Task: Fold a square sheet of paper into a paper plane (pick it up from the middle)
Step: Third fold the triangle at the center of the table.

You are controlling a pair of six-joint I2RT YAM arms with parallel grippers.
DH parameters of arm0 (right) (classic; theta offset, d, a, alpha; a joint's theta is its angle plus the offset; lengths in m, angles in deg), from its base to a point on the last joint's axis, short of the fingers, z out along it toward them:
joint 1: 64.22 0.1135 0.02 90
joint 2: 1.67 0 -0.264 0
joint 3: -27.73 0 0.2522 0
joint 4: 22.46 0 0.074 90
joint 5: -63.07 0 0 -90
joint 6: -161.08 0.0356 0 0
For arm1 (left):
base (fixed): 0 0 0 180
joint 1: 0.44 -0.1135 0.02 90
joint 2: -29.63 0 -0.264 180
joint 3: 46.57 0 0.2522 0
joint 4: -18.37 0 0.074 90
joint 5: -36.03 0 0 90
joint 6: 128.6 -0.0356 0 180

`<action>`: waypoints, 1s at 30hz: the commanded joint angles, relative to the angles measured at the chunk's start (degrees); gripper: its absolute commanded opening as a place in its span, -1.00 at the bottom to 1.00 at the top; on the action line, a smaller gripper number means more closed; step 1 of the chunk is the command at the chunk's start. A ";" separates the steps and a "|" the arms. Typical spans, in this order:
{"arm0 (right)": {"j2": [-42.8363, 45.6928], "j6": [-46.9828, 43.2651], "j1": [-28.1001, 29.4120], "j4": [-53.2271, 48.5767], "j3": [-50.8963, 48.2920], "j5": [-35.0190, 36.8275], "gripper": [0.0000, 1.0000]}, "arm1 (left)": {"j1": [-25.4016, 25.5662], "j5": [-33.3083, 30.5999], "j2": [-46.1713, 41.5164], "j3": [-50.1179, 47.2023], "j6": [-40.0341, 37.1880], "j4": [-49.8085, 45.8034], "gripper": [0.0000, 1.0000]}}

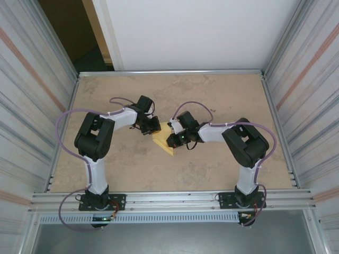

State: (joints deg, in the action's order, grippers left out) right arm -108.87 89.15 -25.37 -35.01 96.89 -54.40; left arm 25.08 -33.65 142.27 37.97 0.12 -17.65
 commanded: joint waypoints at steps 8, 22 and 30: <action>-0.03 1.01 -0.46 -1.21 0.41 1.47 -1.00 | 0.17 -1.96 2.94 -0.05 -1.28 -3.14 -0.77; -1.72 1.45 -0.45 -2.54 0.73 0.82 -1.00 | 0.29 -1.49 2.63 1.09 -1.19 -3.14 -0.77; -1.77 1.88 -0.45 -2.82 0.48 1.11 -1.00 | 0.25 -0.47 -5.17 1.49 0.58 -0.54 -0.70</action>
State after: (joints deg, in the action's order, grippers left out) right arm -109.39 90.04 -25.37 -35.23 96.89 -53.72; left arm 25.23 -33.65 142.05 39.26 0.19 -18.81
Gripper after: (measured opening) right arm 0.062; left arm 0.148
